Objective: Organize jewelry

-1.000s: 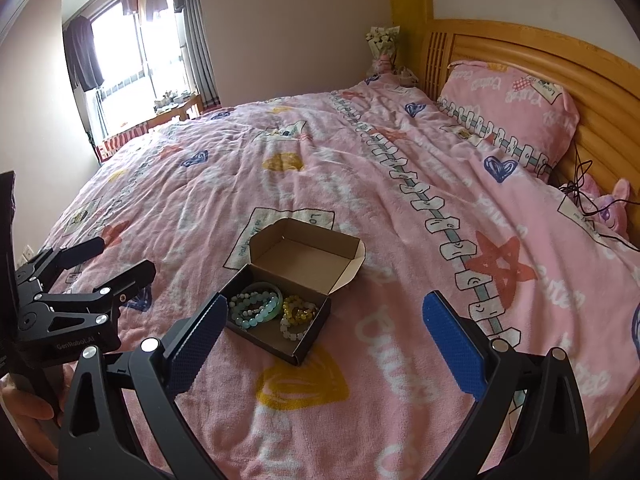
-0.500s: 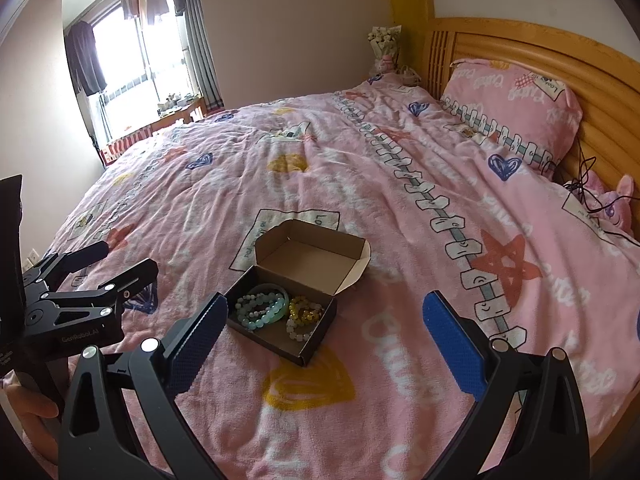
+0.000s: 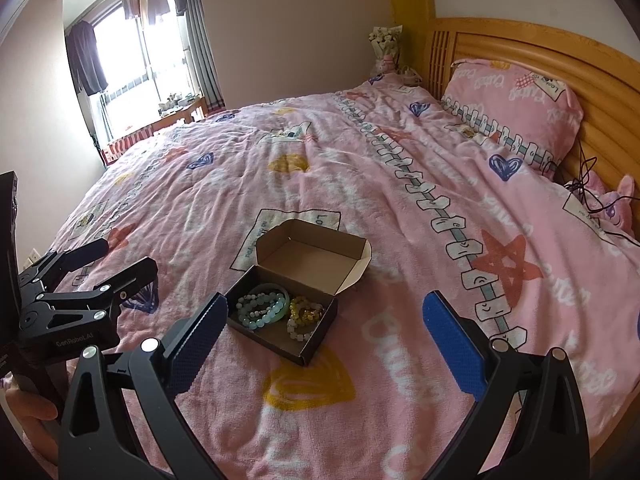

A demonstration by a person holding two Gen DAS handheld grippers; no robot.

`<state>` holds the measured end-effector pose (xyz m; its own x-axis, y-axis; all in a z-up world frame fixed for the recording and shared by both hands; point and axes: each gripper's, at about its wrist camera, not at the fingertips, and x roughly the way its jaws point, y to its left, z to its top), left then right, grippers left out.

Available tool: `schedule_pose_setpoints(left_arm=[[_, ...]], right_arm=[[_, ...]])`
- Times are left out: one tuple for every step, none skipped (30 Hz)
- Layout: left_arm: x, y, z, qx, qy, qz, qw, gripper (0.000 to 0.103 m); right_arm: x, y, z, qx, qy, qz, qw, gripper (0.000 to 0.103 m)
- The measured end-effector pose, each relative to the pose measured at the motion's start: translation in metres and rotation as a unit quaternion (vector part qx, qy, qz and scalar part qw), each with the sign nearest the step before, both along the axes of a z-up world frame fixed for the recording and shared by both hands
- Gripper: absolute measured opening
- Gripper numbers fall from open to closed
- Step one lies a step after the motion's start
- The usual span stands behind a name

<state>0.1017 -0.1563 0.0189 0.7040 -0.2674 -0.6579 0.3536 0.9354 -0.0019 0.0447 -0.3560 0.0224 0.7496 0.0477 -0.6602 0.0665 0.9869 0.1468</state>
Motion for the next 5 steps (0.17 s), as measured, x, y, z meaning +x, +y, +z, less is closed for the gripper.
schedule_pose_setpoints(left_arm=[[0.0004,0.0002,-0.0004,0.002,0.000,0.002,1.0000,0.097],[0.0014,0.0011,-0.0005,0.002,0.001,0.004,1.0000,0.097],[0.0010,0.0013,-0.0006,0.000,0.002,0.004,1.0000,0.097],[0.0017,0.0023,-0.0005,-0.003,0.004,0.004,1.0000,0.097],[0.0011,0.0028,-0.0003,-0.004,0.004,0.004,1.0000,0.097]], right_arm=[[0.0004,-0.0002,-0.0003,0.000,0.000,0.000,1.000,0.096],[0.0008,-0.0004,0.0001,0.000,-0.001,0.000,1.000,0.096],[0.0004,-0.0002,-0.0004,0.000,0.000,0.000,1.000,0.096],[0.0009,-0.0004,-0.0001,0.001,0.000,0.000,1.000,0.096],[0.0005,-0.0001,-0.0004,0.000,0.000,0.000,1.000,0.096]])
